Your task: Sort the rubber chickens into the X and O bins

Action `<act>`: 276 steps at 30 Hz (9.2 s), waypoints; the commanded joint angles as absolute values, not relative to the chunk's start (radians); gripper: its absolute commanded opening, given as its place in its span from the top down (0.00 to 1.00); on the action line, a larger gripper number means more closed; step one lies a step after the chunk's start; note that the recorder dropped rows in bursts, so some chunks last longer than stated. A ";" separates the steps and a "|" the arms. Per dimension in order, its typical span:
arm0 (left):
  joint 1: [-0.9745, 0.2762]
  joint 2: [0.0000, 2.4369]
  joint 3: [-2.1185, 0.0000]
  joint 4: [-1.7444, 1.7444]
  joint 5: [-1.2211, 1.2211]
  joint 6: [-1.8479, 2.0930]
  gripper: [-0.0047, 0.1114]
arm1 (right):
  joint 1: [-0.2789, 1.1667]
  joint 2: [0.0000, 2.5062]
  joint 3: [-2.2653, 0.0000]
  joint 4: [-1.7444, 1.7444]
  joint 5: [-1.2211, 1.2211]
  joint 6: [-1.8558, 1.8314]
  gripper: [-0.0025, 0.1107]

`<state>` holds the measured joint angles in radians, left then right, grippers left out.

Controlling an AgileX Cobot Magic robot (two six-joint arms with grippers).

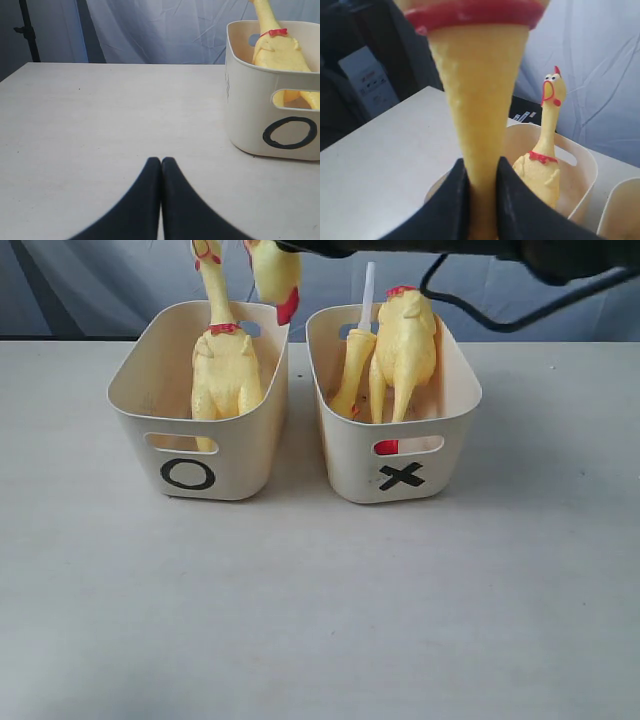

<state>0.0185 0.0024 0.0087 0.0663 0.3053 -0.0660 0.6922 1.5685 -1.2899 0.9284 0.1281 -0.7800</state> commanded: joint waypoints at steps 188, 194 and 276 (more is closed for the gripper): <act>0.008 0.000 0.000 0.068 0.290 -0.068 0.96 | -0.104 0.000 0.000 0.017 0.365 0.015 0.99; 0.008 0.000 0.000 0.068 0.290 -0.068 0.96 | -0.097 0.000 0.000 0.017 0.363 0.000 0.99; 0.008 0.000 0.000 0.068 0.292 -0.068 0.96 | -0.030 0.000 0.000 0.014 0.354 0.028 0.99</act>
